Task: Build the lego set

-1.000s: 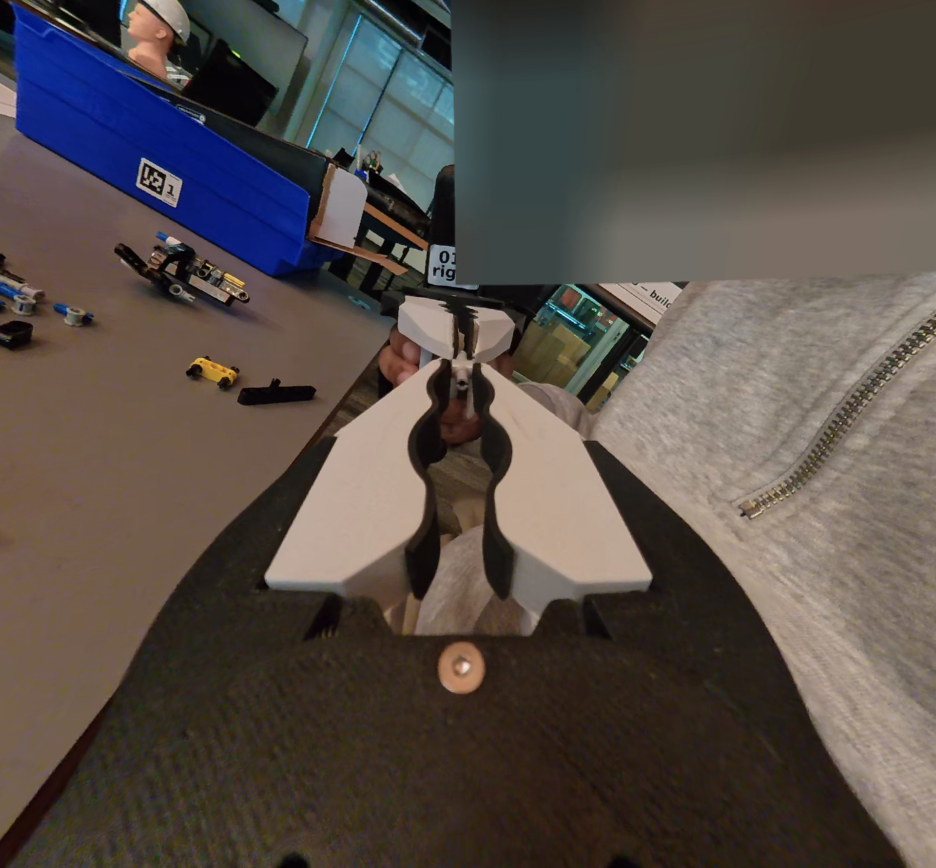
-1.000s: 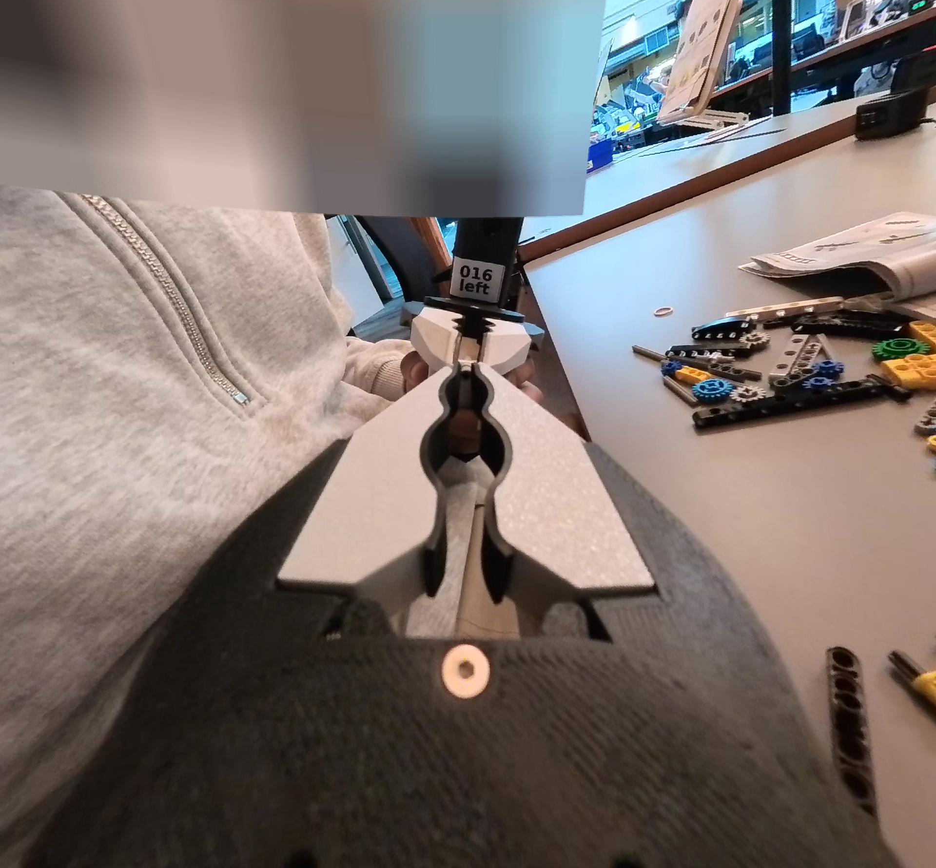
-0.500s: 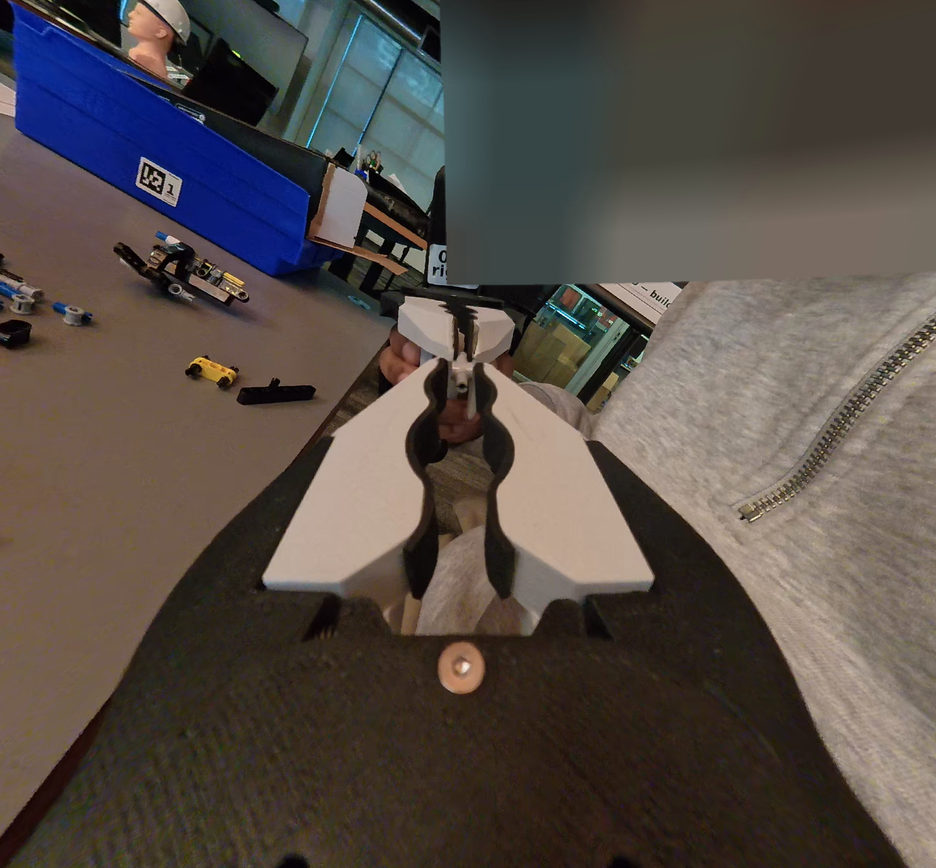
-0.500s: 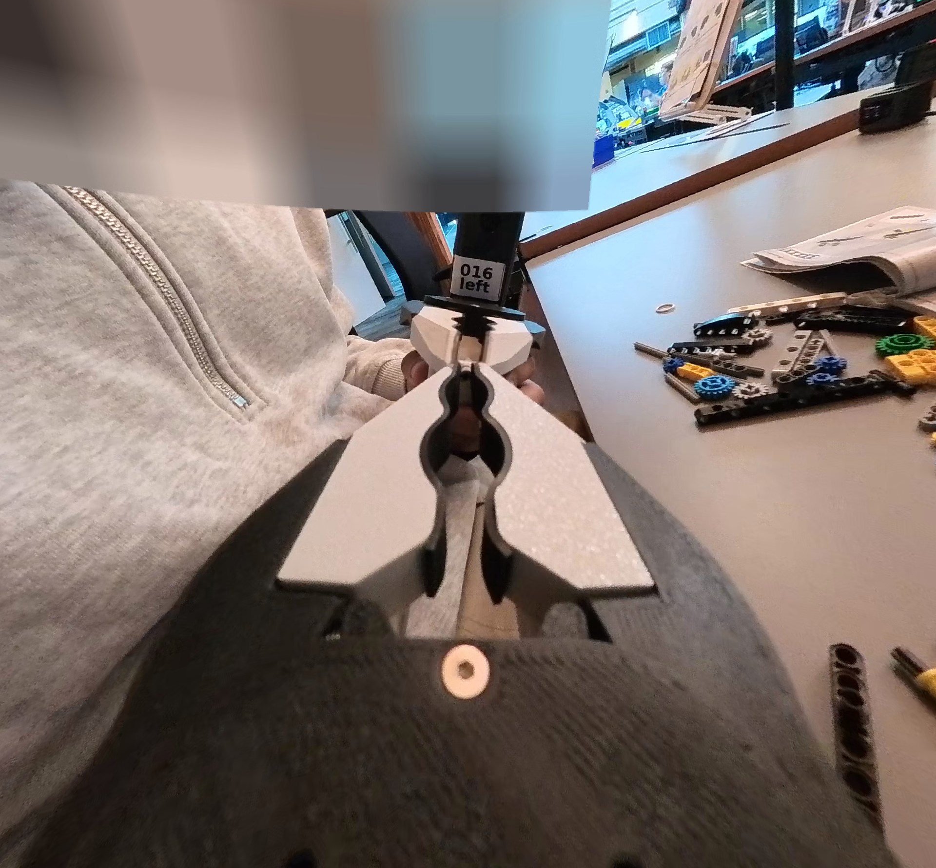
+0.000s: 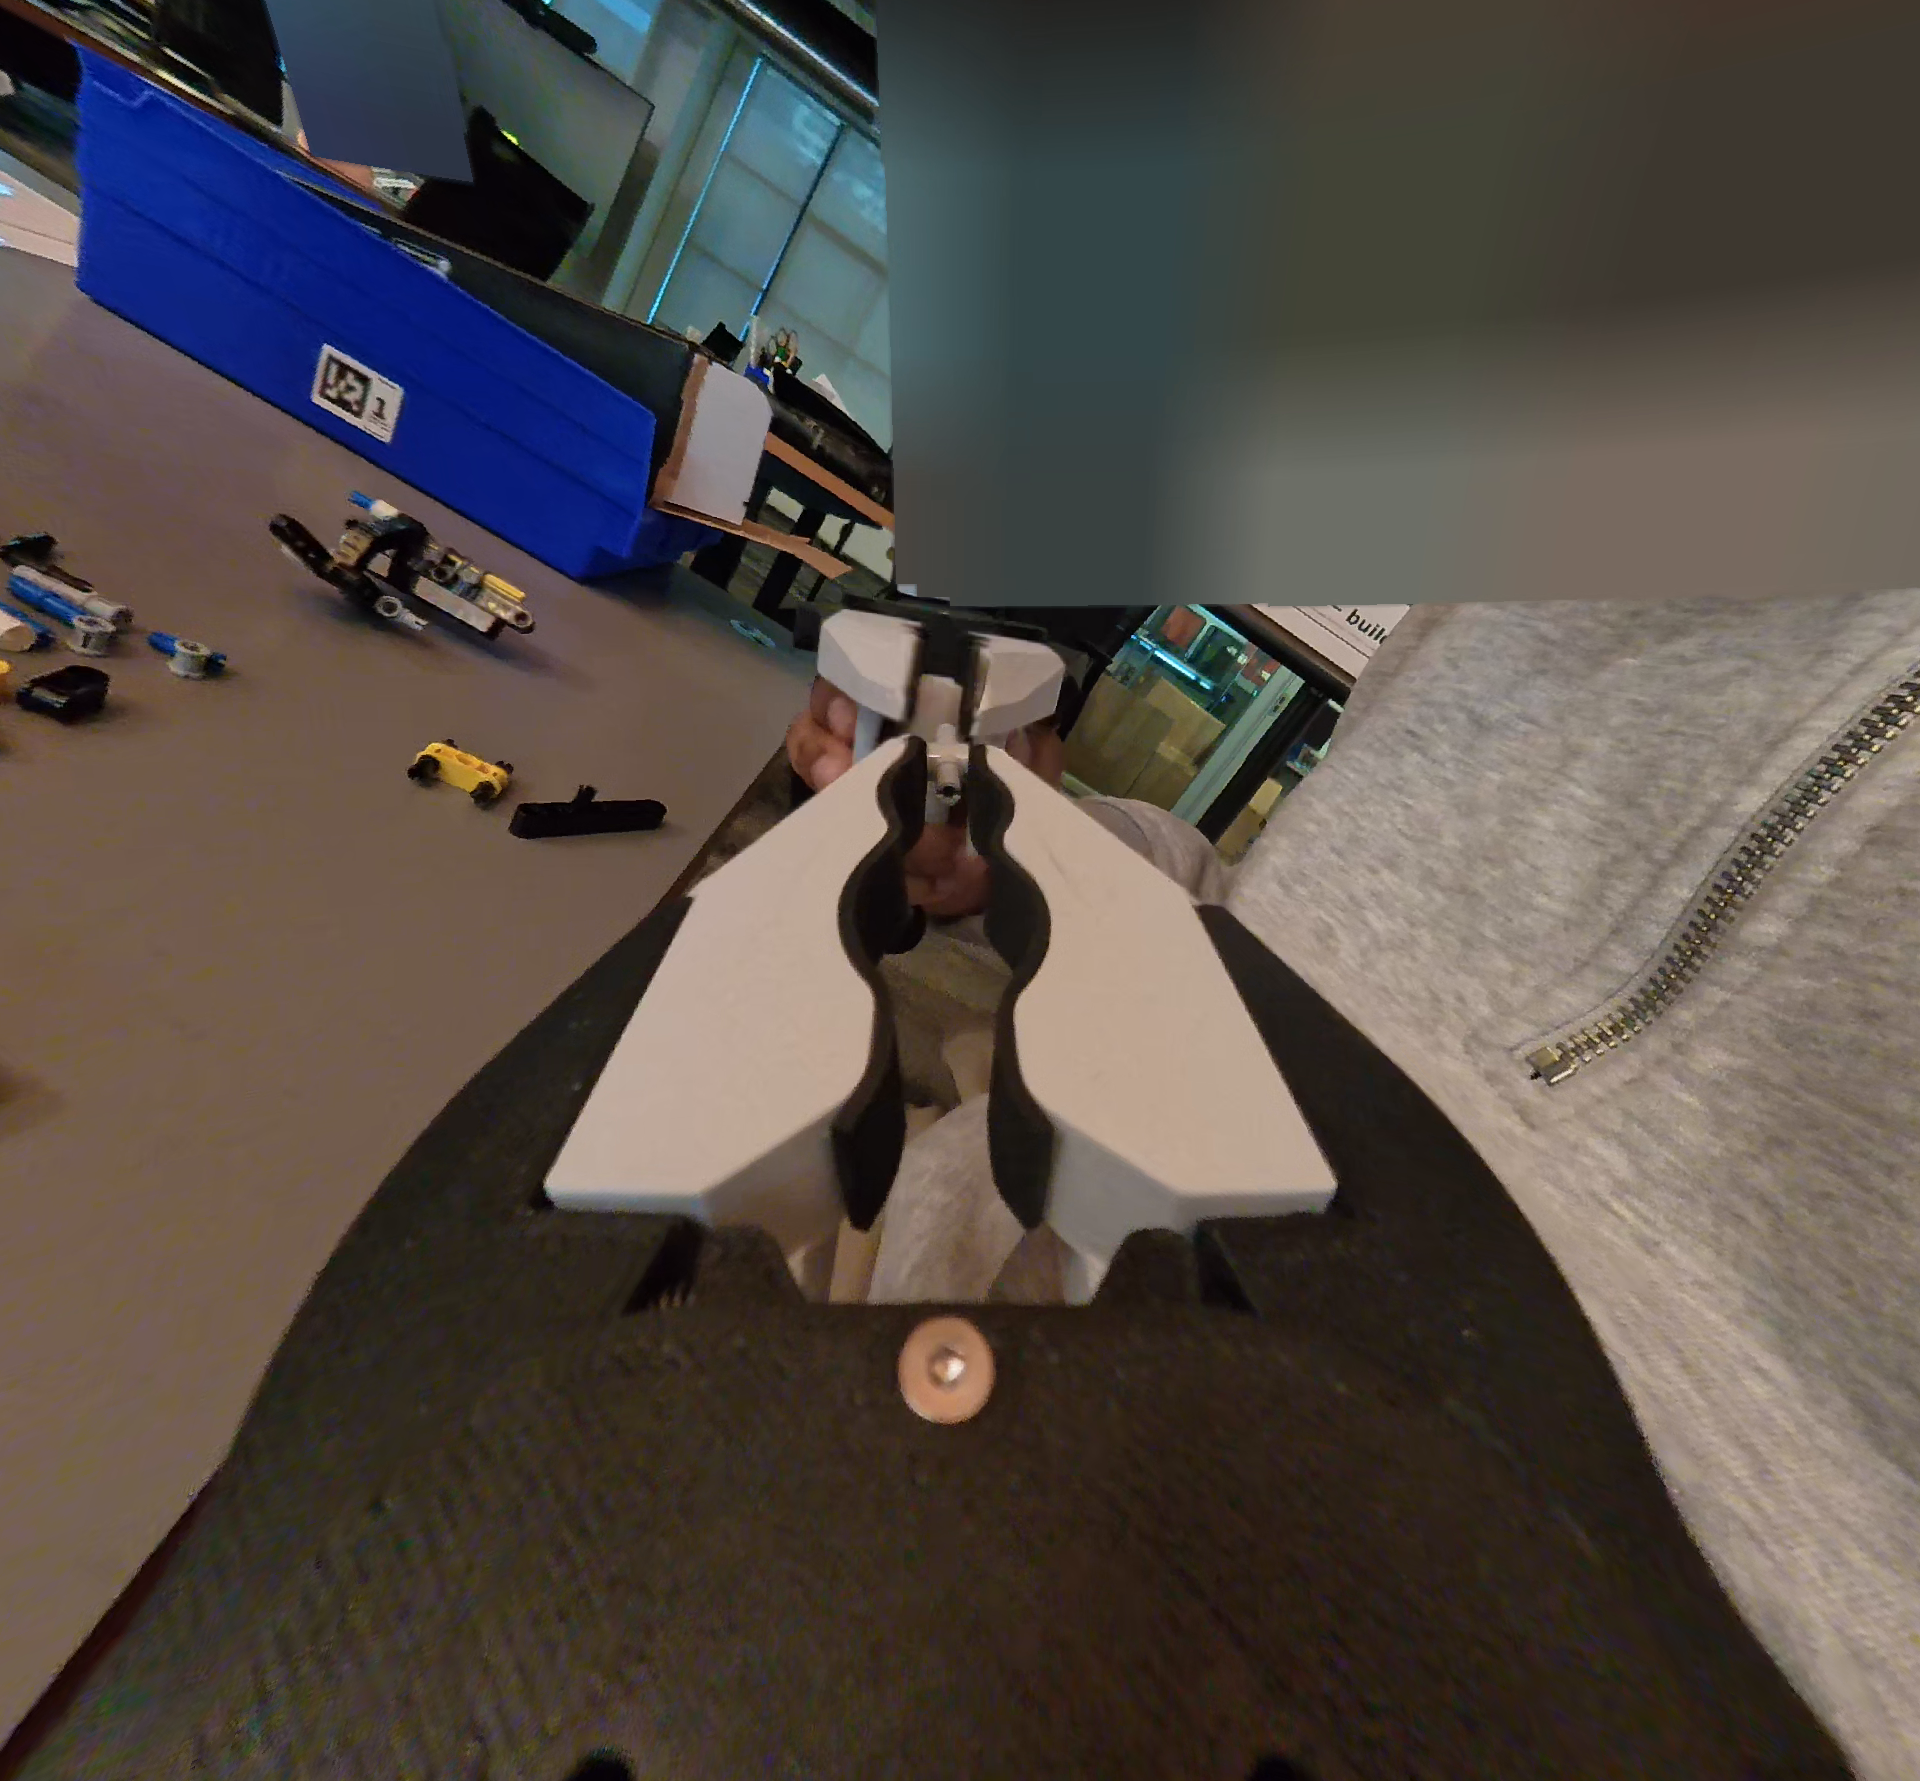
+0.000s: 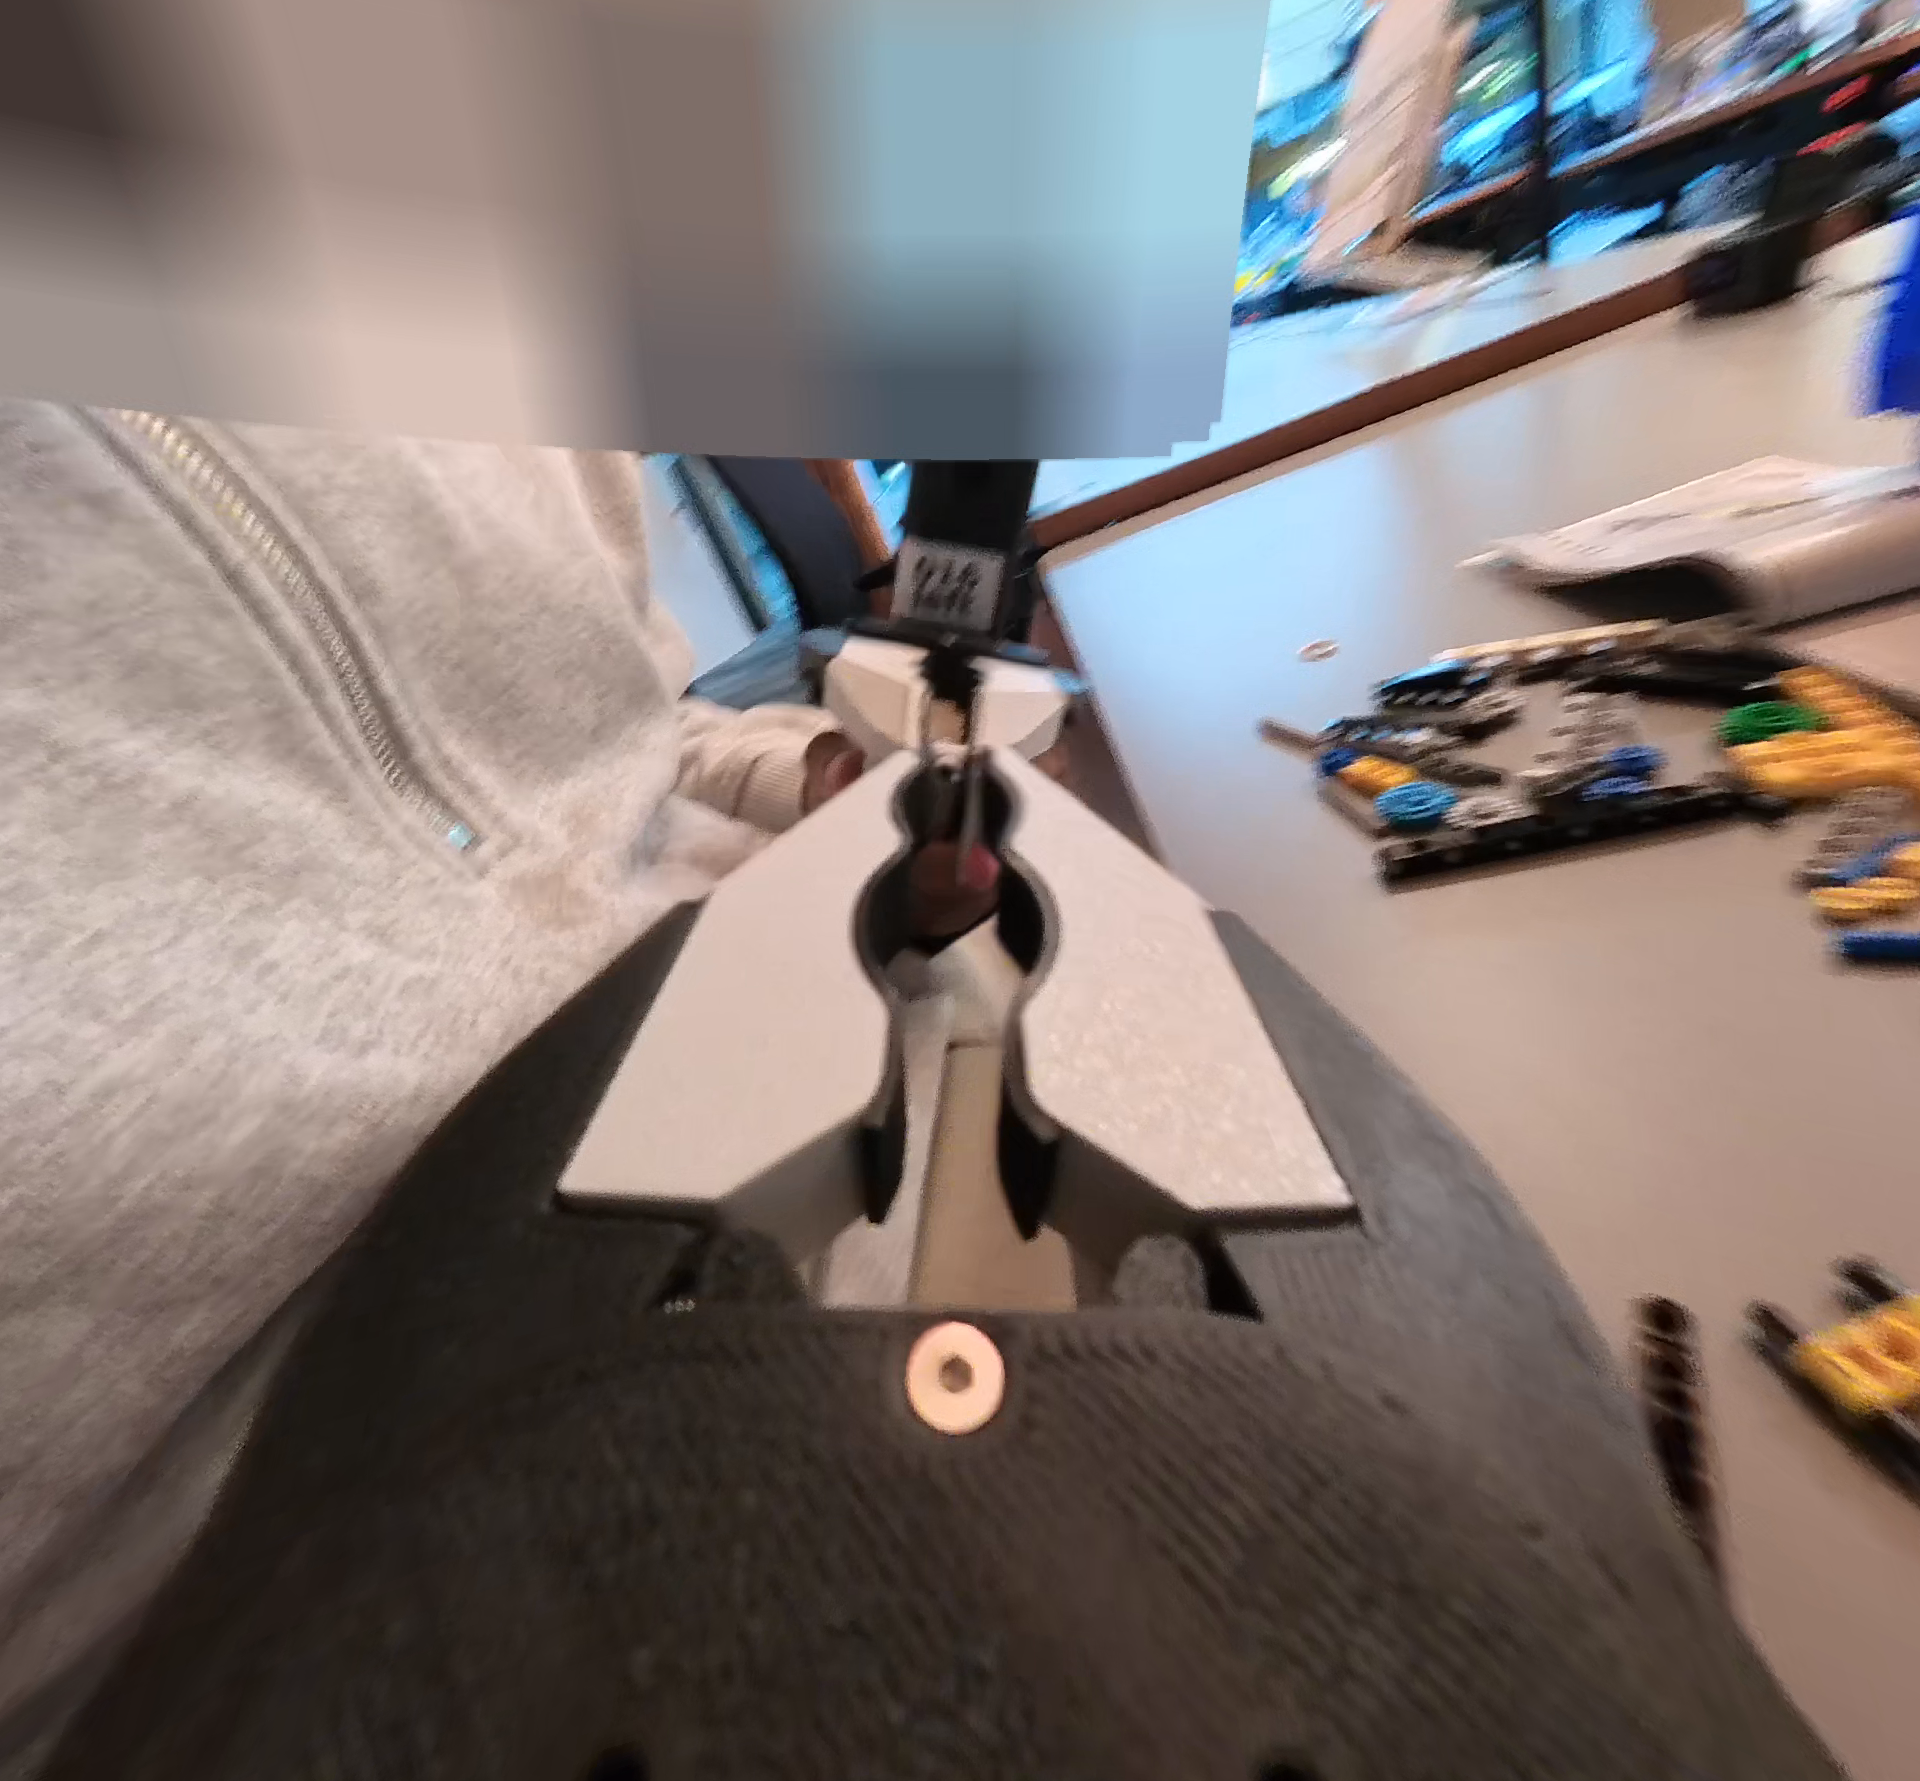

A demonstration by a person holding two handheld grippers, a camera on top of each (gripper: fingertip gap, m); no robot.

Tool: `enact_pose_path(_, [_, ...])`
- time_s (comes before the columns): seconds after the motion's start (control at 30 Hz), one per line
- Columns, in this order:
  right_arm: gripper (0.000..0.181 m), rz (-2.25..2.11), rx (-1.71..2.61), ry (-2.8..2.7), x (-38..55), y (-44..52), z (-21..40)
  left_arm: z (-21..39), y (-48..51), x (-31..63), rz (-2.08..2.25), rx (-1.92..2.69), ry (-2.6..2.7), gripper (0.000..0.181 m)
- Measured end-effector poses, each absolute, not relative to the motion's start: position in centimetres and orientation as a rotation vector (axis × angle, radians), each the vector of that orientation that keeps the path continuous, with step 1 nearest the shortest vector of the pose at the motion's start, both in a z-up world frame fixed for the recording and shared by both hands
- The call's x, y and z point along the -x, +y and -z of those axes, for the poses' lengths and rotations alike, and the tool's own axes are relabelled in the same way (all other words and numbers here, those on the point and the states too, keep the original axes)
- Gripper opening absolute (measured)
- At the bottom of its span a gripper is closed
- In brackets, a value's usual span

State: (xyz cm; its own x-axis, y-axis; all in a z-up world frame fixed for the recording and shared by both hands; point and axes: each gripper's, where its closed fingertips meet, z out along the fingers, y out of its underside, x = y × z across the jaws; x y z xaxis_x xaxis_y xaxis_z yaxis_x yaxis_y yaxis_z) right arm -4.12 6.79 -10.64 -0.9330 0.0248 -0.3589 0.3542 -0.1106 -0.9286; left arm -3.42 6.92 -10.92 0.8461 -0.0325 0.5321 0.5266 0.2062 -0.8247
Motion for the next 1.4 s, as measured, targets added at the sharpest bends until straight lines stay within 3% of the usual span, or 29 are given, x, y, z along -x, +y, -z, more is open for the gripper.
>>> enact_pose_path(0.6, [0.012,2.238,-0.511,1.844,5.6,8.4,9.6,10.3,6.2,4.2,0.38,1.253,-0.467,0.005])
enact_pose_path(0.97, [0.012,2.229,-0.52,1.862,5.8,8.4,9.9,12.5,7.6,4.1,-0.101,1.535,-0.35,0.005])
enact_pose_path(1.4, [0.011,2.219,-0.52,1.878,5.8,8.3,10.1,12.4,7.6,4.1,-0.141,1.546,-0.339,0.005])
